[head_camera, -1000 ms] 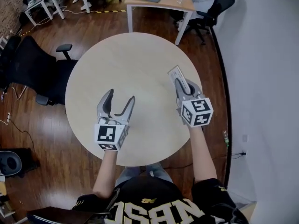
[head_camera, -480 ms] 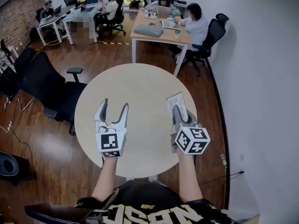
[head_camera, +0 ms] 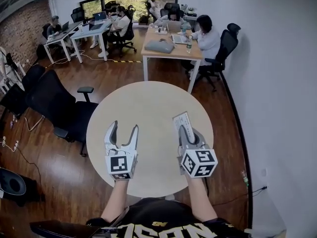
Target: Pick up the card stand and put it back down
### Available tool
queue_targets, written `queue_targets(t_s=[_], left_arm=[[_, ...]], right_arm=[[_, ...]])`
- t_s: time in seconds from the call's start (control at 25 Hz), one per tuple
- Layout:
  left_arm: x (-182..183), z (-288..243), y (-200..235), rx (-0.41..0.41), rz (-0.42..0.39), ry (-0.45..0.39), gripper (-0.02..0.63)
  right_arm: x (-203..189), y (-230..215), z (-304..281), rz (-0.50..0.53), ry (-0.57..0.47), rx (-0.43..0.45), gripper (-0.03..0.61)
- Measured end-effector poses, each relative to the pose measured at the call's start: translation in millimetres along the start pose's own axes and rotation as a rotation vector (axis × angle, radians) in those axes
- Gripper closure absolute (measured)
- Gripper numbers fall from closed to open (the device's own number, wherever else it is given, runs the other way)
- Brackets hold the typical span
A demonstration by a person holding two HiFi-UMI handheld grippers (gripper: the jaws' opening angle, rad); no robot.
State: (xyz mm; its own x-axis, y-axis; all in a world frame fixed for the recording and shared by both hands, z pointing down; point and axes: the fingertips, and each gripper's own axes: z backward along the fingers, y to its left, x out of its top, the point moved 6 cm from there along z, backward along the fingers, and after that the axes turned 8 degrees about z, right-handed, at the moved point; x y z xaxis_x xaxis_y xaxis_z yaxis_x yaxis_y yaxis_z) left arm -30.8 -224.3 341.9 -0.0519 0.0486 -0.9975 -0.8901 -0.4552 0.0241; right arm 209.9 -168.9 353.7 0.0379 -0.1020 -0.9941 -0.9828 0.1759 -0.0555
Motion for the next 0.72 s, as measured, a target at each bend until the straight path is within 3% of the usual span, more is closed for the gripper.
queue_targets(t_s=[0.16, 0.4, 0.72], left_arm=[[-3, 3, 0, 0.016, -0.099, 0.001, 0.348], [-8, 0, 2, 0.010, -0.037, -0.019, 0.348], [-8, -7, -1, -0.039, -0.035, -0.009, 0.348]], right_arm=[[0, 0, 0, 0.005, -0.009, -0.006, 0.558], [3, 2, 1, 0.032, -0.019, -0.013, 0.558], [-2, -20, 6, 0.038, 0.001, -0.053, 0.558]])
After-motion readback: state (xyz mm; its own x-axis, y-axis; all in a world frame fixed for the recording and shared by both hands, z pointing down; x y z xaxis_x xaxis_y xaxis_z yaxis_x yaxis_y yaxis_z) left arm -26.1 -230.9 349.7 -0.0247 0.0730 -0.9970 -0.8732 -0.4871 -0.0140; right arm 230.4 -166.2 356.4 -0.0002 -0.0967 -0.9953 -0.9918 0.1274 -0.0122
